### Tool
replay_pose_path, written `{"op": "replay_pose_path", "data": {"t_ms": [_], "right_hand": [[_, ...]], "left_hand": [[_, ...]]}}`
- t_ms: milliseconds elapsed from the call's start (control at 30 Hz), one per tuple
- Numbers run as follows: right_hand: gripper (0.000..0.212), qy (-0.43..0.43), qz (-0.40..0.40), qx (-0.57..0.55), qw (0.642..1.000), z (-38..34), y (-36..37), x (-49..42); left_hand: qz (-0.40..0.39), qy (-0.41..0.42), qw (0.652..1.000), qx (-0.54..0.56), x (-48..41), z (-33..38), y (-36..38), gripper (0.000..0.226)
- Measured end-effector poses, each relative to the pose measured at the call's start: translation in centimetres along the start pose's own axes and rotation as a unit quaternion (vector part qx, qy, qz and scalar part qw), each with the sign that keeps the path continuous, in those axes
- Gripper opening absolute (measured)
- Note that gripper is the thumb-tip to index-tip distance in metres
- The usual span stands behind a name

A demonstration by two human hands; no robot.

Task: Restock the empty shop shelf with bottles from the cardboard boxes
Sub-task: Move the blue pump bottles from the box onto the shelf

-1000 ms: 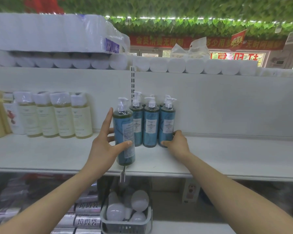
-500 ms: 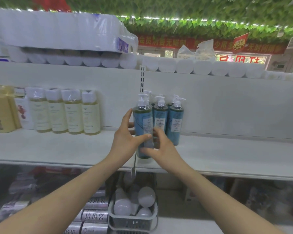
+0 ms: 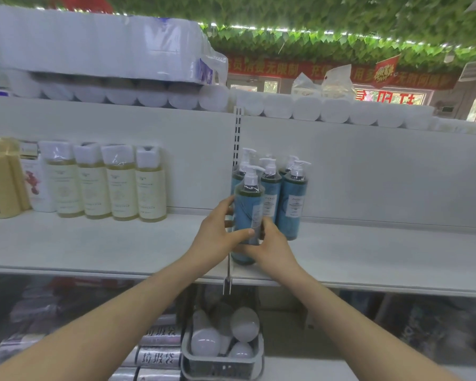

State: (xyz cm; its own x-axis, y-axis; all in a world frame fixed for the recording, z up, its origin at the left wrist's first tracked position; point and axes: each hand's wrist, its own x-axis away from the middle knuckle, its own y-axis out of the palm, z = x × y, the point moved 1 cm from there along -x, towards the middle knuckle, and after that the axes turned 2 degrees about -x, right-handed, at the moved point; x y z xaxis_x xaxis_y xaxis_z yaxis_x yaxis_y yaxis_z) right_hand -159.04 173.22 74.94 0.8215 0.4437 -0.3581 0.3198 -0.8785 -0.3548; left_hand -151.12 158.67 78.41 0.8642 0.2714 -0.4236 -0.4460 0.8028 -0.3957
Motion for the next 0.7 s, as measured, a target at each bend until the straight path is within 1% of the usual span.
{"op": "replay_pose_path", "data": {"t_ms": [67,167,233,267,300,367,467,600,700], "right_hand": [[0.064,0.012,-0.032,-0.017,0.999,0.3,-0.7,-0.1],[0.086,0.031,-0.063,-0.03,0.997,0.6,-1.7,-0.1],[0.102,0.032,-0.035,0.019,0.999,0.5,-1.5,0.0],[0.105,0.027,-0.013,0.047,0.998,0.4,-1.2,0.2],[0.106,0.021,0.005,0.069,0.997,0.3,-0.8,0.2],[0.095,0.016,0.025,0.084,0.996,0.3,-0.1,0.0],[0.082,0.026,0.017,0.06,0.998,0.4,0.0,-0.2],[0.086,0.054,-0.035,0.007,0.998,0.5,-0.5,-0.4],[0.085,0.051,-0.04,0.033,0.997,0.0,-0.4,-0.4]], "left_hand": [[-0.014,0.0,1.0,-0.004,0.1,-0.5,-0.6,0.075],[-0.011,-0.003,1.0,-0.021,0.6,-1.6,-2.0,0.062],[0.007,-0.009,0.999,-0.037,0.6,-2.3,-3.2,0.054],[0.016,-0.013,0.999,-0.043,0.7,-2.7,-3.6,0.05],[0.023,-0.017,0.999,-0.047,0.7,-3.0,-4.0,0.046],[0.027,-0.028,0.998,-0.054,1.0,-3.4,-4.3,0.043],[0.023,-0.034,0.996,-0.074,1.6,-3.9,-4.6,0.041],[0.016,-0.035,0.997,-0.072,2.4,-4.3,-5.1,0.04],[0.016,-0.039,0.996,-0.079,3.0,-4.4,-5.7,0.038]]}}
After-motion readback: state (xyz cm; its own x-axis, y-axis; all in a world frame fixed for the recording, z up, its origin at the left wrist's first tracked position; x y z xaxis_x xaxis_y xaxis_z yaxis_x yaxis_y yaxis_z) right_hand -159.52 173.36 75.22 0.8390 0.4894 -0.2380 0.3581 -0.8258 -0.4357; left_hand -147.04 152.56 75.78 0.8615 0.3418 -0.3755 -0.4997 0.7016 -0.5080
